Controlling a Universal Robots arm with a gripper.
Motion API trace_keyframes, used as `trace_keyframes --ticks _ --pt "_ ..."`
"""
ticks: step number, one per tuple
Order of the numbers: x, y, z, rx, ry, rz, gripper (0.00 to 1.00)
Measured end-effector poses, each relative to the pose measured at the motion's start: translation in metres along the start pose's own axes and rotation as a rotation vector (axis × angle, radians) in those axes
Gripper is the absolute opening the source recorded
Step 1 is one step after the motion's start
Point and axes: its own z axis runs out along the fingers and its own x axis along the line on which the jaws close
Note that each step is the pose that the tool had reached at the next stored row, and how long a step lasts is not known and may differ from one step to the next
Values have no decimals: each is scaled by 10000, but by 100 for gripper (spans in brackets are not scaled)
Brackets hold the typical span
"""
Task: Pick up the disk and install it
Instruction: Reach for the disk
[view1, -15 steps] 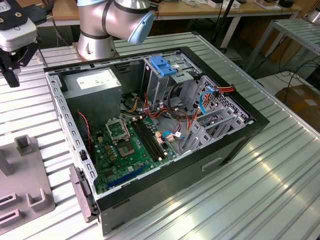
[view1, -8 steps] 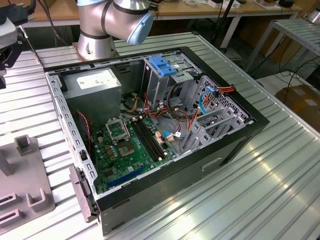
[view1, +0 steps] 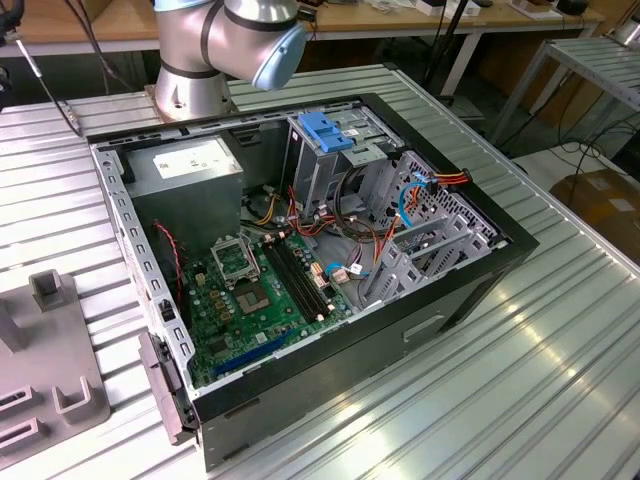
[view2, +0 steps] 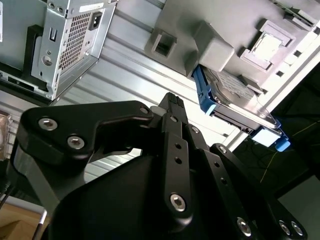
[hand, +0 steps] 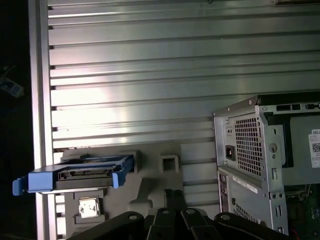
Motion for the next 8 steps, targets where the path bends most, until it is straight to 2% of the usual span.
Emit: trace_keyframes --ticks 8 --pt "164 -6 -4 0 0 0 10"
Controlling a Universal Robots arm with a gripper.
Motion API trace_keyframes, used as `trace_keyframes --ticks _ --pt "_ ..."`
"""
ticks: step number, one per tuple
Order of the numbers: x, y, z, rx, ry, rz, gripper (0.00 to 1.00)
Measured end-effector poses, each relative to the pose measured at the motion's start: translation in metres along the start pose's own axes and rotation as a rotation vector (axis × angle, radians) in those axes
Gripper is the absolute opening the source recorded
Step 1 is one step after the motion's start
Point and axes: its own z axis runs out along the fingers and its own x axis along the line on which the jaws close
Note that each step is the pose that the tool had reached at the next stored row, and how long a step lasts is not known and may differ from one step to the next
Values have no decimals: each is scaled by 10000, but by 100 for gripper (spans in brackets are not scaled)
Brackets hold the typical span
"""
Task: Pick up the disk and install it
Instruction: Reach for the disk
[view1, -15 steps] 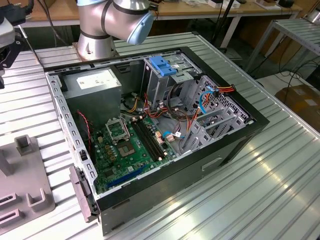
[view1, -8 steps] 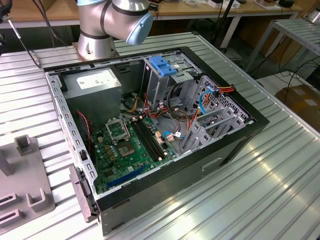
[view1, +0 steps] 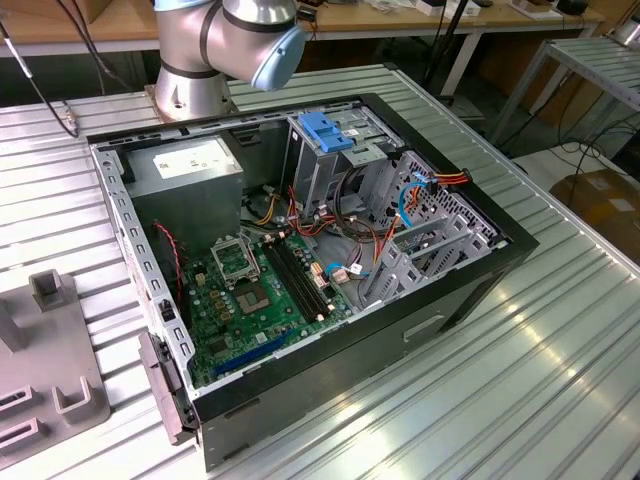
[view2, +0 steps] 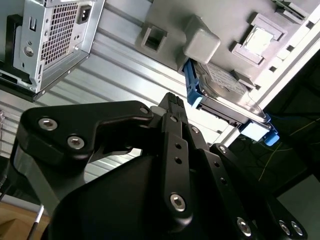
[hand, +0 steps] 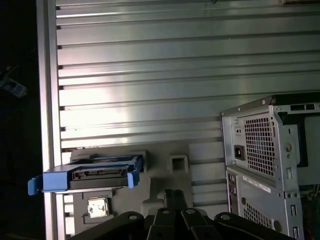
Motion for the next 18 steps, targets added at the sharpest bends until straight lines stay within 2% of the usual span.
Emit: trace_keyframes --ticks 10,14,18 --pt "247 -13 -7 0 0 0 10" --pt "406 -24 -11 1 5 -3 10" --pt "561 -33 -13 2 64 -65 10"
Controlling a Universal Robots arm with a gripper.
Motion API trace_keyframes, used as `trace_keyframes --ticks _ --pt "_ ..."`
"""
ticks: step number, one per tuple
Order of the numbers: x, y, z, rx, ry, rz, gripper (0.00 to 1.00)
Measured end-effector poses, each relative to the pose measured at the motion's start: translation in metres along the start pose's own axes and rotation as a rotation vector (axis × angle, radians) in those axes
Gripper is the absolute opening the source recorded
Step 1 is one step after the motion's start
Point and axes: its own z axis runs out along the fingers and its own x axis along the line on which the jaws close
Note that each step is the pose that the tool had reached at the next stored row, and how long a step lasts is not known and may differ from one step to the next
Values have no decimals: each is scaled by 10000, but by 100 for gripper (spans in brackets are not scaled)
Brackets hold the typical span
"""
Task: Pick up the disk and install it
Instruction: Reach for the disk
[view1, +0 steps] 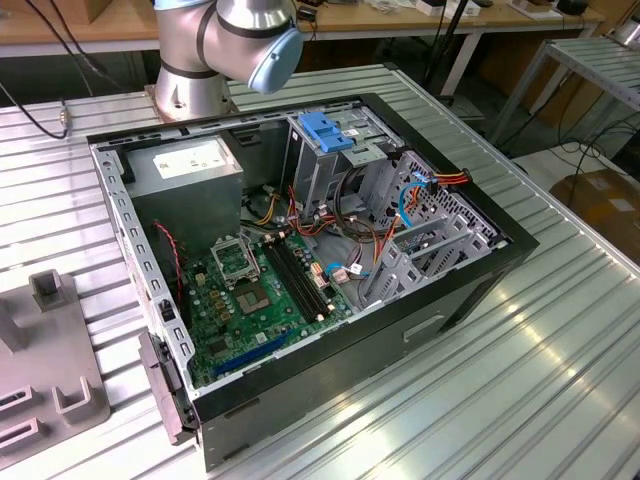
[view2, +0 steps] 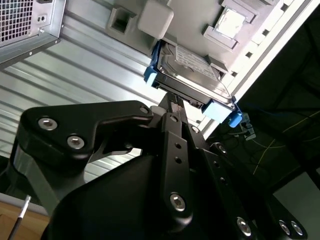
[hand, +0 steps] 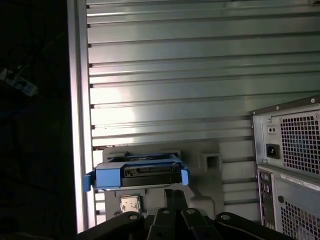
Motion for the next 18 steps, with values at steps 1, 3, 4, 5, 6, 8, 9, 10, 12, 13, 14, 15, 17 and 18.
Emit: trace_keyframes --ticks 1,3,4,5,6,8,9,10,12,13,14,15,17,18 --pt "21 1 -1 1 13 -12 10" --pt "62 1 -1 1 30 -50 10" --pt "86 1 0 1 35 -95 10" --pt "98 0 0 0 37 -140 10" --pt "110 -1 1 -1 39 -195 10" --pt "129 -2 3 -4 44 -318 10" --pt "145 -3 4 -4 49 -414 10" --pt "157 -4 5 -5 52 -469 10" --pt "208 -7 9 -7 58 -590 10" --pt "233 -8 11 -8 58 -634 10" --pt "252 -8 12 -10 59 -661 10" --pt "274 -8 13 -9 61 -687 10" --pt "318 -8 15 -10 63 -741 10" --pt "351 -5 16 -11 65 -775 10"
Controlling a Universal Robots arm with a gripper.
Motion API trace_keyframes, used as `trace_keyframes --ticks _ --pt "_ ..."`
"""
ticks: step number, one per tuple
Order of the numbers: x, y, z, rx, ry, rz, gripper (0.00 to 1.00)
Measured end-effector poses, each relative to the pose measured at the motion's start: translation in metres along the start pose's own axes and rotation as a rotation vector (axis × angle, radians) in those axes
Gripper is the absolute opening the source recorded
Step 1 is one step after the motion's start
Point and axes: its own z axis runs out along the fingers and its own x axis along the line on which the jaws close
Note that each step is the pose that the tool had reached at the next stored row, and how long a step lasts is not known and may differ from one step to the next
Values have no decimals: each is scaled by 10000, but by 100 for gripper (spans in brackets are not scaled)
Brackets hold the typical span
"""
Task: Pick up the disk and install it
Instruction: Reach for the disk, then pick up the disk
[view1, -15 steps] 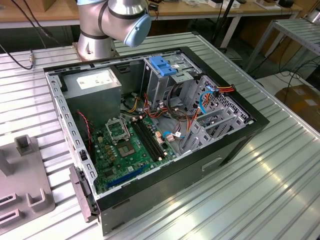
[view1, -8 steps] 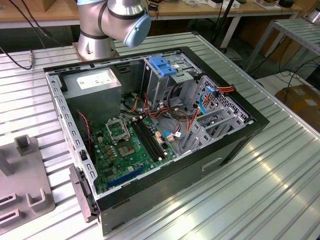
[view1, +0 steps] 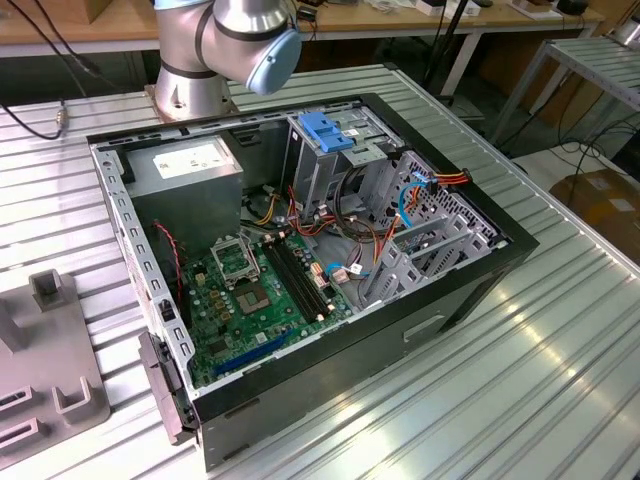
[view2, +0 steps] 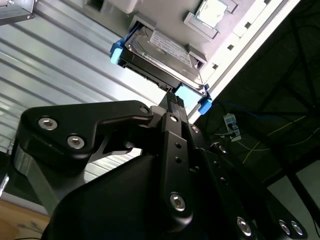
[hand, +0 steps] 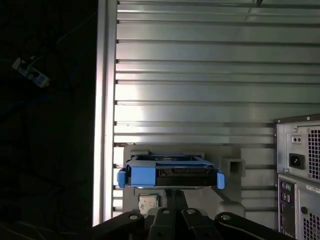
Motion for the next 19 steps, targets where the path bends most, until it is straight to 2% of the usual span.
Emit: trace_keyframes --ticks 5,8,19 --pt "123 13 5 -2 6 -135 10" --pt "171 16 5 -2 10 -220 10" --pt "171 17 6 -4 10 -233 10"
